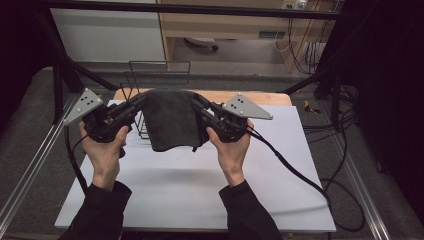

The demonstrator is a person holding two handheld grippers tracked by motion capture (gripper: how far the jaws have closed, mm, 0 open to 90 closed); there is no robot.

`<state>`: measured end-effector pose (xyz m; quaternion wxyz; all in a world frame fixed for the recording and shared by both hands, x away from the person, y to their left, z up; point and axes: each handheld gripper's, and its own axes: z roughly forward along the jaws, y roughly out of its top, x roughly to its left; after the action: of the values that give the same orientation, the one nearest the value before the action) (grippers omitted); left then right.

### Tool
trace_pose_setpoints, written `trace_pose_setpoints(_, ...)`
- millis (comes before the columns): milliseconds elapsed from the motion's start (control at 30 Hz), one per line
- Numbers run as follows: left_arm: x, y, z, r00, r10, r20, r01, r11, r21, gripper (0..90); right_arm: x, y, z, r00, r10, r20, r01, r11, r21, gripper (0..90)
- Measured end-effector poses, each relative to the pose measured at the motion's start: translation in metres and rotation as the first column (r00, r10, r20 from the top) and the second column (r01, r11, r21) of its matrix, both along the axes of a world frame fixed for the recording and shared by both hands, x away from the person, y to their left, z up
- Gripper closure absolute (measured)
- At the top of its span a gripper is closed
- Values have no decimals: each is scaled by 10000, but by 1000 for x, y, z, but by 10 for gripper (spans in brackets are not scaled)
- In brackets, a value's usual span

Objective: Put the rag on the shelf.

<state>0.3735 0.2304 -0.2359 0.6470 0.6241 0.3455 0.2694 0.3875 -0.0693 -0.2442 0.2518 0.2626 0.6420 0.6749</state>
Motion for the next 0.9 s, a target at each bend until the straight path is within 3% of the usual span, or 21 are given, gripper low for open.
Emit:
trace_pose_setpoints(333,3,10,13,9988,312,390,-298,9990,-343,803,9,11,18,9994,21,338,-23,10000,49,792)
trace_pose_setpoints(900,12,29,49,9920,813,965,-735,9939,-817,803,25,34,54,9954,47,959,-84,9993,378,795)
